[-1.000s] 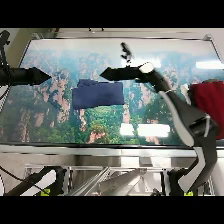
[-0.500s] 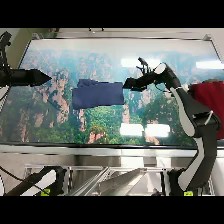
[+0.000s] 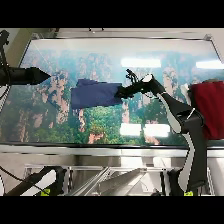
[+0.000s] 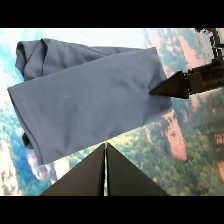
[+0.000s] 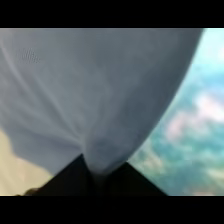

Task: Fold the shirts.

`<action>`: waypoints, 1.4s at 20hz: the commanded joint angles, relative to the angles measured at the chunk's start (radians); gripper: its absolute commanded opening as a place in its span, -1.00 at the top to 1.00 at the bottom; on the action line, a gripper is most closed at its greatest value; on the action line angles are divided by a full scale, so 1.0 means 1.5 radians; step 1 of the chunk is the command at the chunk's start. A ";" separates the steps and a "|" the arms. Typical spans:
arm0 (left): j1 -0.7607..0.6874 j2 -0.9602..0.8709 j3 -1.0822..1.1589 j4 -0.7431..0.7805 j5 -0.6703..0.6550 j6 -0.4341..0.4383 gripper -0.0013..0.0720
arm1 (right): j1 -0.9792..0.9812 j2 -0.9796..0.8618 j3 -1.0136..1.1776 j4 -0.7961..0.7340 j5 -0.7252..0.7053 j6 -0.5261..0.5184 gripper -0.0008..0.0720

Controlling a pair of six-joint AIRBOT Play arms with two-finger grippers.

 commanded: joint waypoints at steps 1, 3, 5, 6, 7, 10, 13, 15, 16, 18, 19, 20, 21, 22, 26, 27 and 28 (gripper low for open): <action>0.001 0.000 0.000 0.000 -0.005 0.000 0.93 | 0.012 0.012 0.029 0.116 -0.010 -0.074 0.93; 0.001 0.000 0.000 0.000 0.004 -0.001 0.93 | 0.008 0.065 0.049 0.092 0.004 -0.076 0.93; 0.000 0.000 0.000 0.000 0.013 -0.001 0.93 | -0.008 0.150 0.051 0.055 -0.007 -0.073 0.93; 0.000 0.000 0.000 0.000 0.018 -0.002 0.93 | -0.024 0.196 0.051 0.031 -0.025 -0.060 0.93; 0.000 0.000 0.000 -0.001 0.022 -0.004 0.93 | -0.042 0.235 0.051 0.000 -0.049 -0.038 0.93; -0.001 0.000 0.000 -0.001 0.028 -0.009 0.93 | -0.126 0.335 0.051 -0.148 -0.138 0.078 0.93; -0.001 0.000 0.000 -0.001 0.032 -0.009 0.93 | -0.241 0.404 0.052 -0.271 -0.224 0.202 0.93; -0.001 0.000 0.000 -0.001 0.031 -0.009 0.93 | -0.333 0.418 0.062 -0.274 -0.217 0.230 0.93; -0.001 0.000 0.000 -0.001 0.029 -0.009 0.93 | -0.377 0.421 0.066 -0.274 -0.193 0.238 0.93; -0.001 0.000 0.000 -0.001 0.026 -0.009 0.93 | -0.466 0.429 0.066 -0.273 -0.115 0.241 0.94; -0.001 0.000 0.000 -0.001 0.026 -0.009 0.93 | -0.508 0.434 0.066 -0.274 -0.056 0.251 0.94; -0.001 0.000 0.000 -0.001 0.026 -0.009 0.93 | -0.545 0.439 0.066 -0.274 0.001 0.275 0.94; -0.001 0.000 0.000 -0.001 0.026 -0.009 0.93 | -0.578 0.448 0.065 -0.286 0.060 0.305 0.94; -0.001 0.000 0.000 -0.001 0.027 -0.009 0.93 | -0.601 0.460 0.064 -0.302 0.104 0.312 0.93; -0.001 0.000 0.000 -0.001 0.027 -0.008 0.93 | -0.643 0.544 0.039 -0.431 0.198 0.359 0.94; -0.001 -0.001 0.000 -0.001 0.027 -0.008 0.93 | -0.649 0.551 0.024 -0.441 0.236 0.347 0.94; -0.001 0.000 0.000 0.000 0.027 -0.008 0.93 | -0.653 0.553 0.003 -0.442 0.268 0.334 0.94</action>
